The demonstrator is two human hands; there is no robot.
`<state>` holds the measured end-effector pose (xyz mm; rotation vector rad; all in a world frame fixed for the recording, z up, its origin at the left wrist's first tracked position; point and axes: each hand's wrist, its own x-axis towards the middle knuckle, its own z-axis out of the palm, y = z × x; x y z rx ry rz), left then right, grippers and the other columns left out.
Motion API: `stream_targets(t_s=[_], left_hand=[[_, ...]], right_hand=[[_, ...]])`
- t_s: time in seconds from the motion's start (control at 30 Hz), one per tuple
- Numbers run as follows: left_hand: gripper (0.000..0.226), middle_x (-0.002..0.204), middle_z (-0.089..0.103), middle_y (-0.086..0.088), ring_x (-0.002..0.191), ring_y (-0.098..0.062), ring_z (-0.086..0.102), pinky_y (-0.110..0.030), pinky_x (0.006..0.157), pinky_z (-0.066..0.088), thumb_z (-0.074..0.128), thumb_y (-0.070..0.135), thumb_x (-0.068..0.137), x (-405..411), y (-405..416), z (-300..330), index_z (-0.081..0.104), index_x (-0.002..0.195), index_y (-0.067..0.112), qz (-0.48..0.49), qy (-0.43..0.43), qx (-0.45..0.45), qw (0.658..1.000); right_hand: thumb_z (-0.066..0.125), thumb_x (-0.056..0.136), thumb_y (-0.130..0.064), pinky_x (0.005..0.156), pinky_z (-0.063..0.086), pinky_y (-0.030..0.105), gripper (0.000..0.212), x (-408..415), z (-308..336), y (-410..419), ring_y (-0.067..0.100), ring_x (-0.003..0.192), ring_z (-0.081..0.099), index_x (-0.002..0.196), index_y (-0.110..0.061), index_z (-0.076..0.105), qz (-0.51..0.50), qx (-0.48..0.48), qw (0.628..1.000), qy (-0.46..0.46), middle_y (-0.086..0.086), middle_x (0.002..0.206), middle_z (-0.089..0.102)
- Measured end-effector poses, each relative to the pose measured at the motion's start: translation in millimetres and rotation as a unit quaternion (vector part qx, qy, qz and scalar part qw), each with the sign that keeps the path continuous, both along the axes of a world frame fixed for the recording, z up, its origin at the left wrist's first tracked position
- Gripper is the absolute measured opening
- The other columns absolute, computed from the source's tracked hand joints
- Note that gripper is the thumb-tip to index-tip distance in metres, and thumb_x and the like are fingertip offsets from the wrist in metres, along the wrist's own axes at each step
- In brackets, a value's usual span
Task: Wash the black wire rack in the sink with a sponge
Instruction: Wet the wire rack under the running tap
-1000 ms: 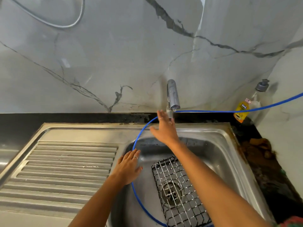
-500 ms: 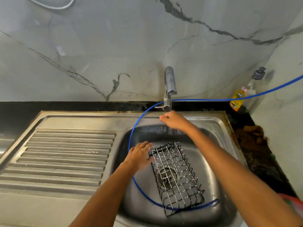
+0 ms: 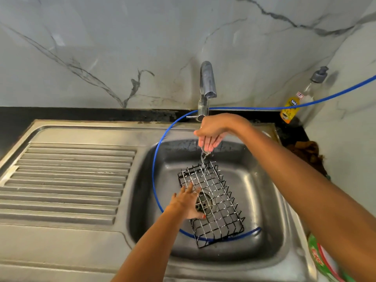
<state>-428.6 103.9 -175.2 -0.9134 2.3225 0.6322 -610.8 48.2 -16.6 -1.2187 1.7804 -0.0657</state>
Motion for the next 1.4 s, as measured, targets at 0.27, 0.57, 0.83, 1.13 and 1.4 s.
stream_targets(t_s=[0.27,0.57,0.83,1.13,1.4], left_hand=[[0.088,0.158,0.016,-0.01,0.142,-0.032,0.023,-0.053,0.113,0.027,0.069,0.04,0.083,-9.0,-1.1,-4.2,0.02,0.152,0.016,-0.003,0.007,-0.05,0.999],[0.071,0.14,0.034,-0.014,0.115,-0.026,0.049,-0.033,0.095,0.047,0.075,0.041,0.074,-14.7,-9.9,2.5,0.049,0.131,0.009,-0.035,0.036,-0.064,0.997],[0.065,0.137,0.036,-0.012,0.107,-0.023,0.054,-0.03,0.088,0.048,0.073,0.046,0.076,-4.8,-24.4,7.0,0.053,0.124,0.007,-0.052,0.051,-0.084,0.994],[0.095,0.16,0.01,-0.008,0.145,-0.028,0.02,-0.036,0.115,0.026,0.072,0.037,0.082,-1.0,-26.6,-10.0,0.014,0.154,0.015,-0.034,0.107,-0.056,0.992],[0.113,0.16,-0.015,-0.006,0.149,-0.025,0.005,-0.038,0.12,0.018,0.072,0.033,0.082,6.5,-6.8,-28.3,-0.015,0.151,0.013,0.1,0.156,-0.071,0.98]], right_hand=[[0.037,0.102,-0.032,0.08,0.055,0.031,0.043,-7.8,-6.1,-4.1,0.026,0.084,0.068,0.096,0.0,0.064,-0.016,-0.017,1.0,-0.002,0.016,0.096,0.07],[0.037,0.102,-0.033,0.078,0.055,0.028,0.041,-9.3,-9.2,-0.2,0.022,0.084,0.07,0.1,-0.003,0.065,-0.022,-0.022,0.997,-0.076,0.012,0.09,0.071],[0.035,0.103,-0.031,0.07,0.055,0.023,0.042,-8.6,-17.9,2.1,0.019,0.077,0.069,0.104,-0.002,0.065,-0.043,-0.058,0.994,-0.086,0.014,0.092,0.071],[0.039,0.1,-0.023,0.065,0.048,0.025,0.035,14.2,-70.0,-6.2,0.022,0.075,0.061,0.106,0.001,0.065,-0.089,-0.08,0.991,-0.057,0.015,0.092,0.067],[0.039,0.1,-0.028,0.107,0.036,0.041,0.034,38.6,-178.9,26.1,0.029,0.124,0.047,0.121,-0.011,0.06,-0.028,-0.243,0.956,0.163,0.012,0.135,0.05]])
